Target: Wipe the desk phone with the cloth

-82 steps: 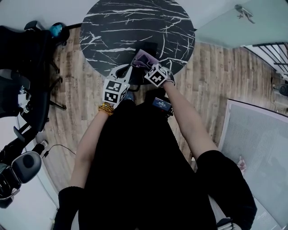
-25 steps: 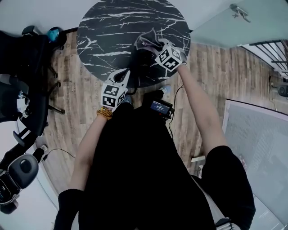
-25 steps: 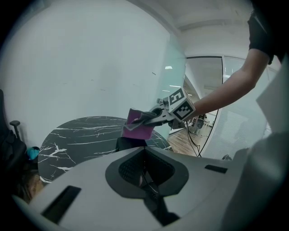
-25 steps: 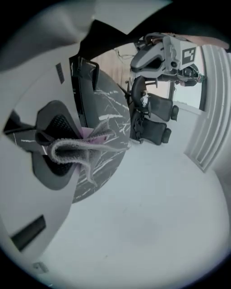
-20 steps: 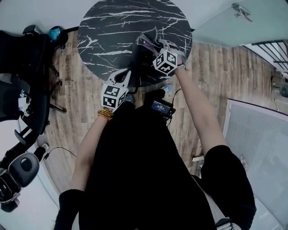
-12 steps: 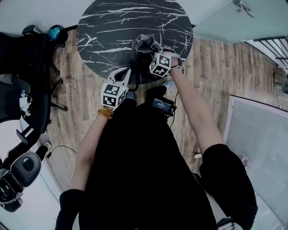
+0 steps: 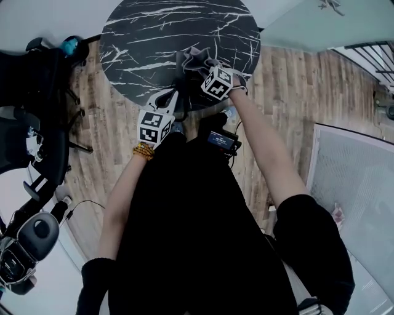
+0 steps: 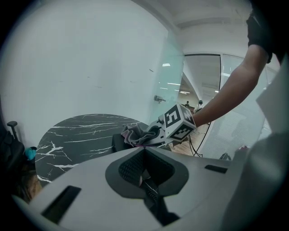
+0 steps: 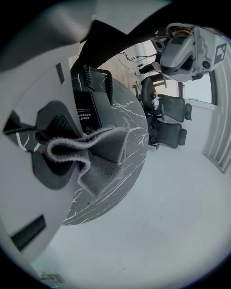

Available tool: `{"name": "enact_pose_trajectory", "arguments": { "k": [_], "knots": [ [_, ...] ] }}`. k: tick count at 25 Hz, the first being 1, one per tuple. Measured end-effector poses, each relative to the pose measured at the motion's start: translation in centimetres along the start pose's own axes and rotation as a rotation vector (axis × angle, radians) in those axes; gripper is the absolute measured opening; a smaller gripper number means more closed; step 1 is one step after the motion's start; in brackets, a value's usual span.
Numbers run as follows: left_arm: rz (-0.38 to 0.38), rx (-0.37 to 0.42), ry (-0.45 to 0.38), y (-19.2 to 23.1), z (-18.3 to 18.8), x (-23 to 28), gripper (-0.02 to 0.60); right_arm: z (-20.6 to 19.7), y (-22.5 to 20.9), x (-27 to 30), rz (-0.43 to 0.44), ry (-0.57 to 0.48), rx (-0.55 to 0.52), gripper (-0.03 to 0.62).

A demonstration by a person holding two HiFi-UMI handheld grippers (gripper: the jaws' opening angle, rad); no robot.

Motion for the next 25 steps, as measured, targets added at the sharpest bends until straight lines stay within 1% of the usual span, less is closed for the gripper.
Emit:
{"name": "enact_pose_trajectory", "arguments": {
  "k": [3, 13, 19, 25],
  "knots": [
    [-0.006, 0.004, -0.003, 0.0, 0.1, 0.1, 0.014, -0.1, 0.2, 0.0, 0.003, -0.003, 0.038, 0.054],
    [-0.009, 0.007, -0.010, 0.6, 0.2, 0.2, 0.013, -0.8, 2.2, 0.1, 0.018, 0.008, 0.079, 0.054],
    [-0.013, 0.008, -0.011, 0.7, 0.4, 0.3, 0.013, -0.8, 2.6, 0.2, 0.024, 0.017, 0.085, 0.054],
    [-0.007, 0.005, -0.017, 0.7, 0.5, 0.1, 0.013, -1.1, 3.6, -0.1, 0.050, 0.022, 0.085, 0.054]
  ]
}}
Point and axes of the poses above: the fingertips, and each gripper's own axes: x forward along the fingers, y to its left, z out of its top, the point moved 10 cm from there along -x, backward along the fingers, and after that the axes turned 1 degree about -y, right-handed, at the moved point
